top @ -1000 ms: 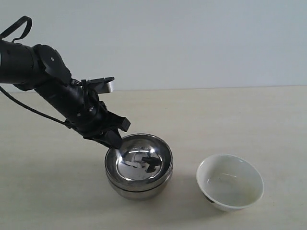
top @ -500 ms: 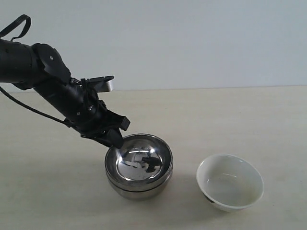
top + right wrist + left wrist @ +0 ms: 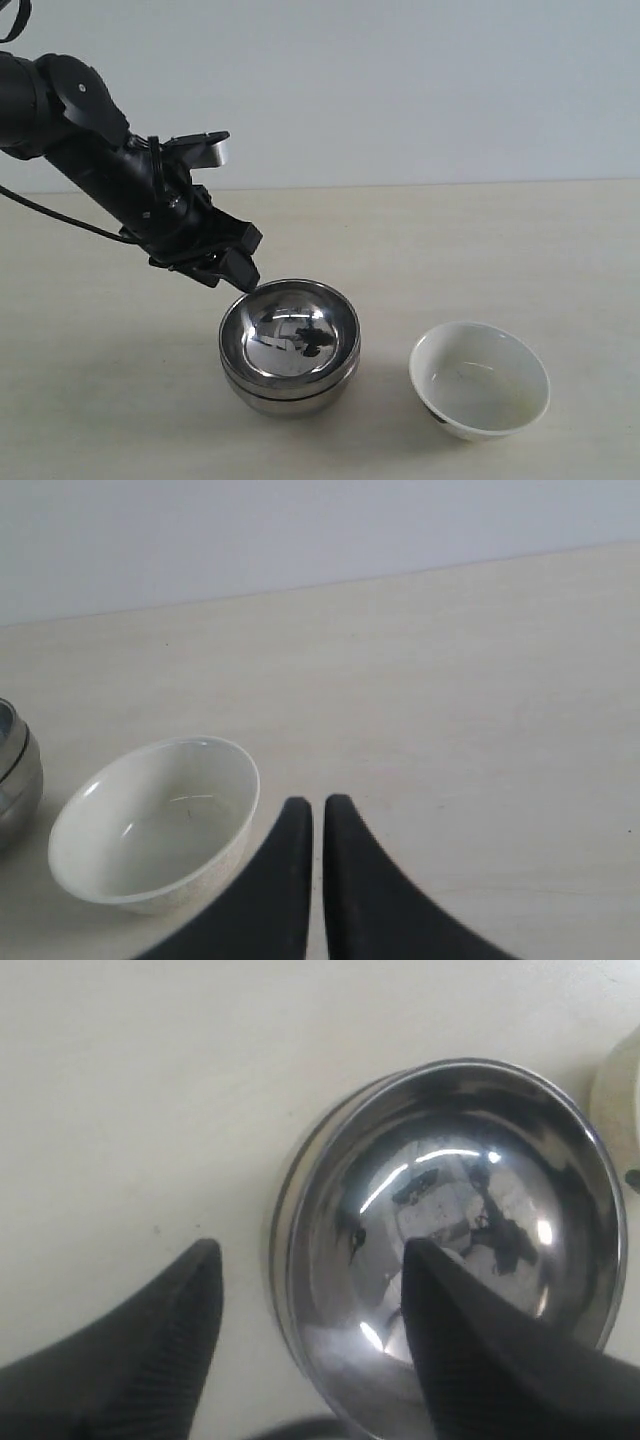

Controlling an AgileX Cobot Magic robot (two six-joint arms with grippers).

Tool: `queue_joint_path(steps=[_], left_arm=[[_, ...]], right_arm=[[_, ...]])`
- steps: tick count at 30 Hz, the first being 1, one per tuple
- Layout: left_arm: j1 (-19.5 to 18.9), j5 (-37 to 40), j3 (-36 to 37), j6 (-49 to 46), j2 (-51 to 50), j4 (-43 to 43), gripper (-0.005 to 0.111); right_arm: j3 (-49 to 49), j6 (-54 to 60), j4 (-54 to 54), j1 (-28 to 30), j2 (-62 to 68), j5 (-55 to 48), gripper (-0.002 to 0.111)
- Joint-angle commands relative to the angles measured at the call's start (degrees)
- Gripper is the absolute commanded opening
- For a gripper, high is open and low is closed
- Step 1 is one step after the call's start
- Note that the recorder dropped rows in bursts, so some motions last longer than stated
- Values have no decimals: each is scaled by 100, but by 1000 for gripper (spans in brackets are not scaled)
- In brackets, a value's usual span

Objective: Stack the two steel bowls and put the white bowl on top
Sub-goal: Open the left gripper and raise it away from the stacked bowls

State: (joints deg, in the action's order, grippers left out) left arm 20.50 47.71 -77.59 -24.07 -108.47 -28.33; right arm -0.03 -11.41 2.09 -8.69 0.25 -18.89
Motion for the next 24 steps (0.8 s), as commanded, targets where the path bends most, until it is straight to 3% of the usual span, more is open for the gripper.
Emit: queue_joint_path(steps=[1,16,24], left_arm=[[25,52,5,-331,51,-458,51],[89,494,5,-1738,51,-580,51],[652,142,5,-2190,51,-569,51]], right_arm=[[3,-15,1,16,-25,42,0],[3,-15,1,16,-25,42,0],[3,-15,1,16,-25,42,0]])
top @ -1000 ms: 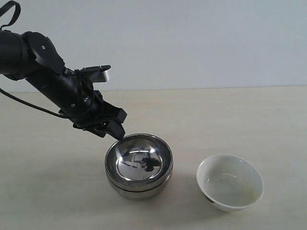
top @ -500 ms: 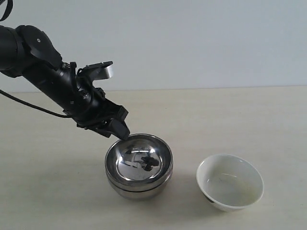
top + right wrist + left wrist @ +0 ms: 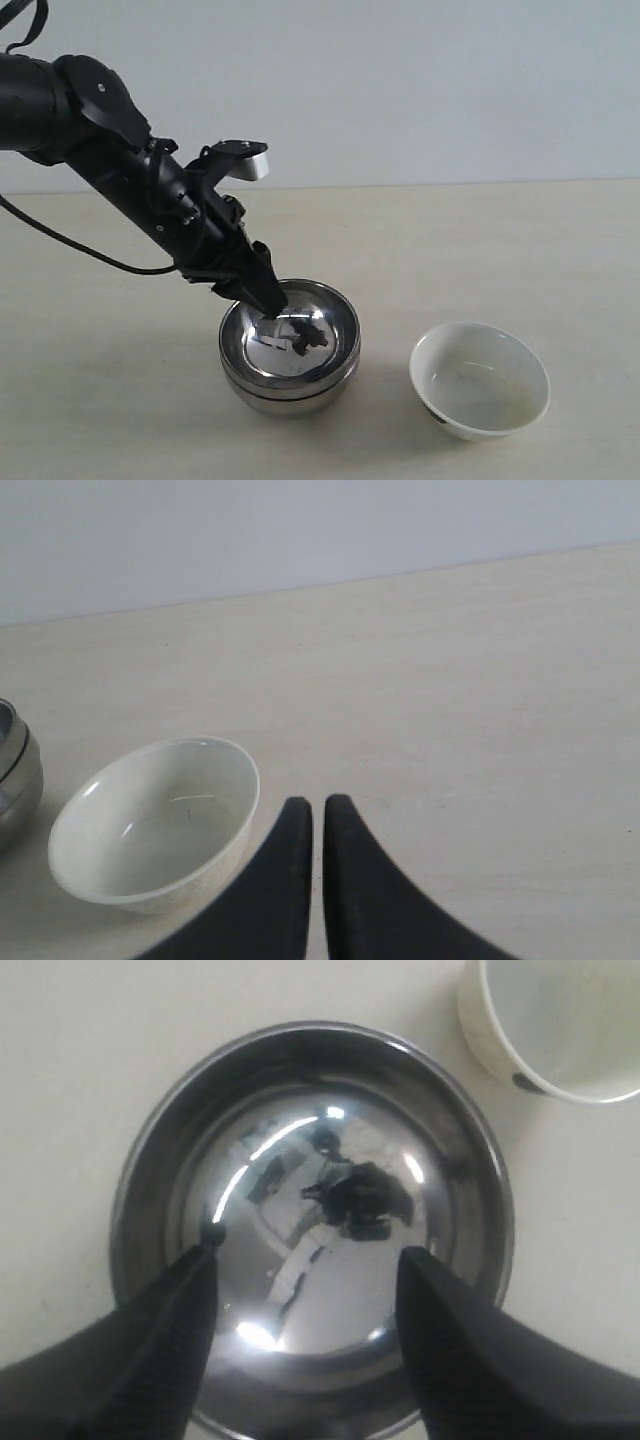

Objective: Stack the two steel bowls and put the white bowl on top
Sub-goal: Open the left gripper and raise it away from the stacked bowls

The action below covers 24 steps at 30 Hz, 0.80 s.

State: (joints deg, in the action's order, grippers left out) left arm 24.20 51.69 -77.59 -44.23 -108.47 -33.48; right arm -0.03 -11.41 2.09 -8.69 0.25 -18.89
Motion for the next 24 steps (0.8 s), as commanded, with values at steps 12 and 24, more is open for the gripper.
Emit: queue_joint_path(steps=[12,24], left_arm=[[894,-852,-302,-139,51,-50,51],[1257,-1553,-377,-201,13,41,51]], right_arm=[[3,-15,1,16,-25,42,0],[3,-15,1,16,-25,42,0]])
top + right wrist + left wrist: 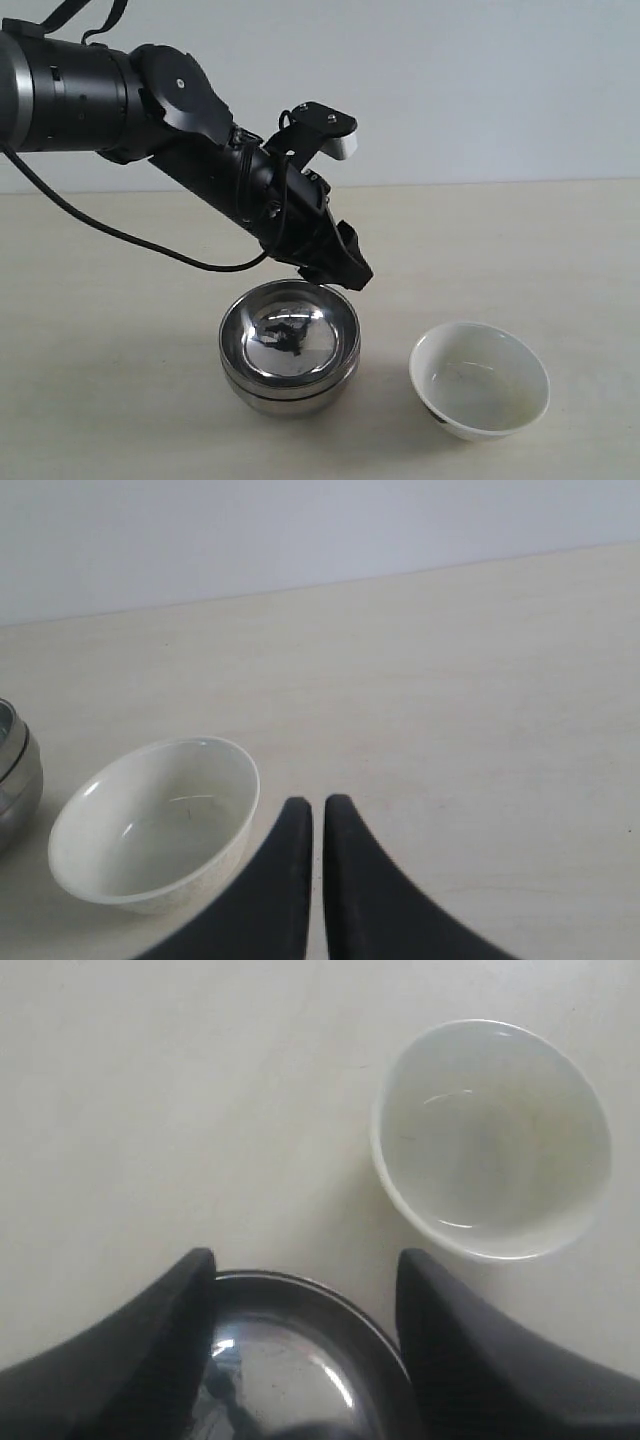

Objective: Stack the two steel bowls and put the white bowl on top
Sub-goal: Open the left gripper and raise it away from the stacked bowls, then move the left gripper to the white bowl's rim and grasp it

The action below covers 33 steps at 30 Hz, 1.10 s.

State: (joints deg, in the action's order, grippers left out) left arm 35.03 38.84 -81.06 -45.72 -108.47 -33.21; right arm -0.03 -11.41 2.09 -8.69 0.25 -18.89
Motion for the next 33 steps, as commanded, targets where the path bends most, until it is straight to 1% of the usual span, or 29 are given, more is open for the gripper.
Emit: queue_joint_path(steps=[1,9,13,19,21,25,30,33], left_arm=[[210,-295,-30,-53,13,49,51],[427,-663,-30,-79,13,522,51],[429,-787,-30,-336,3,522,51],[429,-967,-30,-403,-251,577,57],[450,-1049,-30,-524,-389,577,57],[645,-1352,-43,-679,-618,565,57],[968,-1280,-590,-561,-946,498,57],[1101,-1202,-914,-550,-1159,473,57]], right_arm=[[3,-15,1,16,-25,42,0],[3,-15,1,16,-25,42,0],[3,-15,1,16,-25,42,0],[3,-15,1,16,-25,42,0],[3,-15,1,16,-25,42,0],[3,-15,1,16,-25,42,0],[3,-15,1,16,-25,42,0],[3,-15,1,16,-25,42,0]])
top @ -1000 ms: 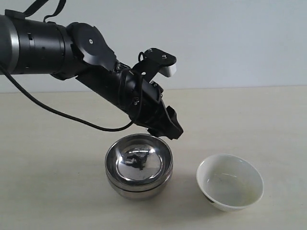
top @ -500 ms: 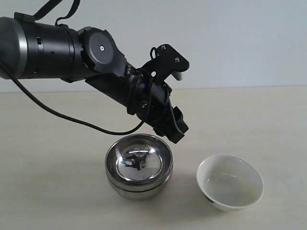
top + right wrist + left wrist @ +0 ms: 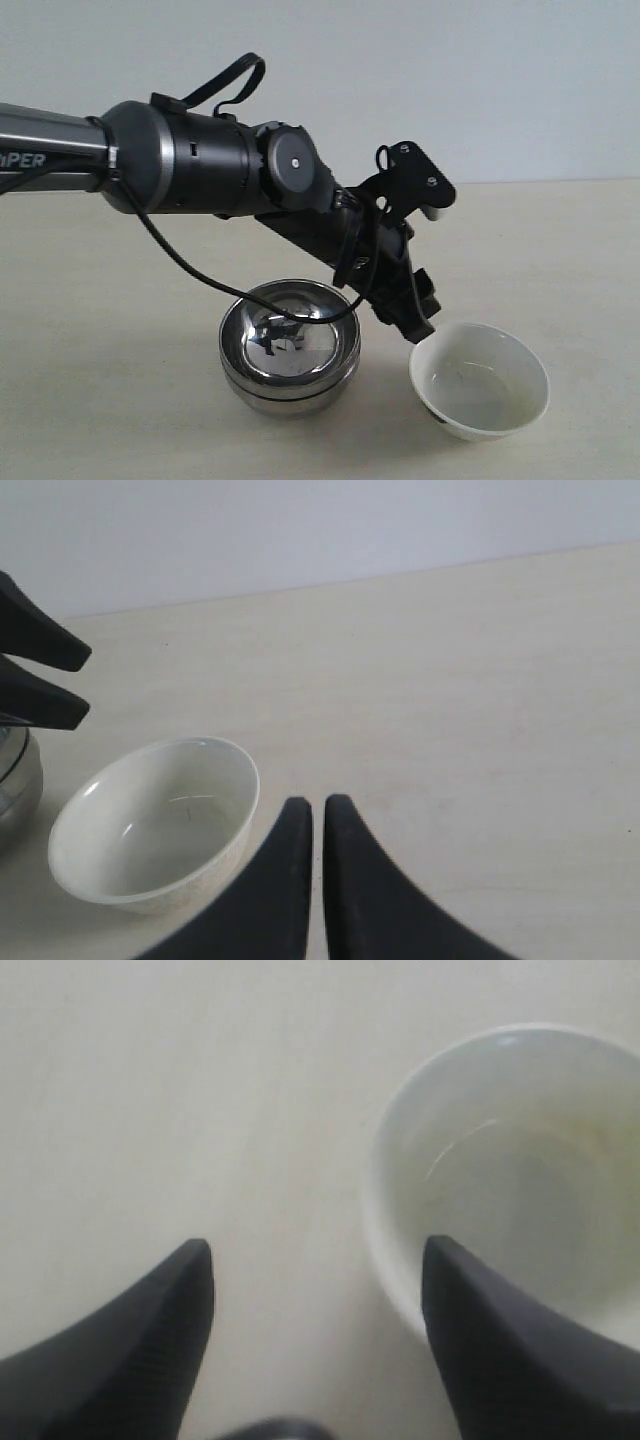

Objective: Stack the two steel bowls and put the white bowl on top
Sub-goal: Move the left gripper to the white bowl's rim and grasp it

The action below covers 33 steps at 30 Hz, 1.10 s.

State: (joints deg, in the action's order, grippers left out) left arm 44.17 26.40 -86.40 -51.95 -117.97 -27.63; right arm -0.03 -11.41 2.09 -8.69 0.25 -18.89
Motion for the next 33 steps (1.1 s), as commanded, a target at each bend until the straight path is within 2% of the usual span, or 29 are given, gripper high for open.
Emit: queue_joint_path(steps=[1,15,33], left_arm=[[207,62,-455,73,-273,-85,57],[221,92,-870,14,-955,-17,57],[221,60,-870,14,-1143,45,57]], right_arm=[[3,-15,1,16,-25,42,0],[3,-15,1,16,-25,42,0],[3,-15,1,16,-25,42,0]])
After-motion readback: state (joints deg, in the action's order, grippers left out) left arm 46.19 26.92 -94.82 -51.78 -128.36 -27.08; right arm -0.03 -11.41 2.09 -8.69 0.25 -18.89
